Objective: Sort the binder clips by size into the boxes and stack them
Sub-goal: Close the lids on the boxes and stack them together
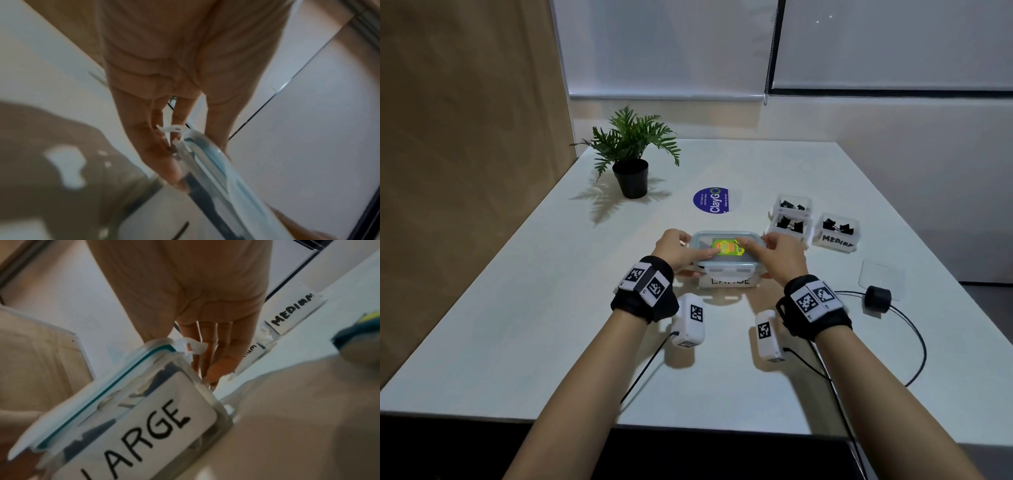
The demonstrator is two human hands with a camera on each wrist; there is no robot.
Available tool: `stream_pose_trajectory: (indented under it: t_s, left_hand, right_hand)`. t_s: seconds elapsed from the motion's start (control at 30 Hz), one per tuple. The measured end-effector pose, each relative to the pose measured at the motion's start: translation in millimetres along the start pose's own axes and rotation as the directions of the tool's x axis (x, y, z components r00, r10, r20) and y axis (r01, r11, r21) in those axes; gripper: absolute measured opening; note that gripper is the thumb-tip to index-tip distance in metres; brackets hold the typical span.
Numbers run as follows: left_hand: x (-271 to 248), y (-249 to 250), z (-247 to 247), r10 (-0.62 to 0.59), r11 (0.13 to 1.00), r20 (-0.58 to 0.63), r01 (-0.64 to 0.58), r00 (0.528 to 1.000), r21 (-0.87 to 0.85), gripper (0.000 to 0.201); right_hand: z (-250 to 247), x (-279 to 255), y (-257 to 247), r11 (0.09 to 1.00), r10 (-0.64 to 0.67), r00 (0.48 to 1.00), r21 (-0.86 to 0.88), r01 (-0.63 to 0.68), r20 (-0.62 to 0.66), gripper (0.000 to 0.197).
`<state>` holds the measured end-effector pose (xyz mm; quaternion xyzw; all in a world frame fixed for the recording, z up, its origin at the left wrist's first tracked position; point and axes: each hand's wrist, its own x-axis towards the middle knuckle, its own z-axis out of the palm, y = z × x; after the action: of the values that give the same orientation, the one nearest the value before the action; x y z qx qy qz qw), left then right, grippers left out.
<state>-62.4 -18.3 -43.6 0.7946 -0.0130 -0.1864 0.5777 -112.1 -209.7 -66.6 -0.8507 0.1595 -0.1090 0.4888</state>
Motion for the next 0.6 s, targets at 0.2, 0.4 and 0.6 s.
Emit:
stream_pose_trajectory:
  t_s: [0.2, 0.4, 0.6]
  left_hand:
    - [-9, -6, 4, 0.022, 0.997, 0.014, -0.021, 1.0, -0.08, 0.054]
    - [-9, -7, 3, 0.078, 0.984, -0.041, -0.071, 0.996, 0.162, 0.068]
    - [-18, 21, 4, 0.402, 0.619, 0.228, -0.447, 0.887, 0.646, 0.087]
  right_hand:
    - [5, -4, 0, 0.997, -0.004, 0.999, 0.074, 0.007, -0.051, 0.05]
    - [5, -3, -5, 1.0, 0.004, 1.0, 0.015, -0.004, -0.01, 0.052]
    - [4, -4, -7, 0.995, -0.033, 0.999, -0.097, 0.033, -0.001, 0.049]
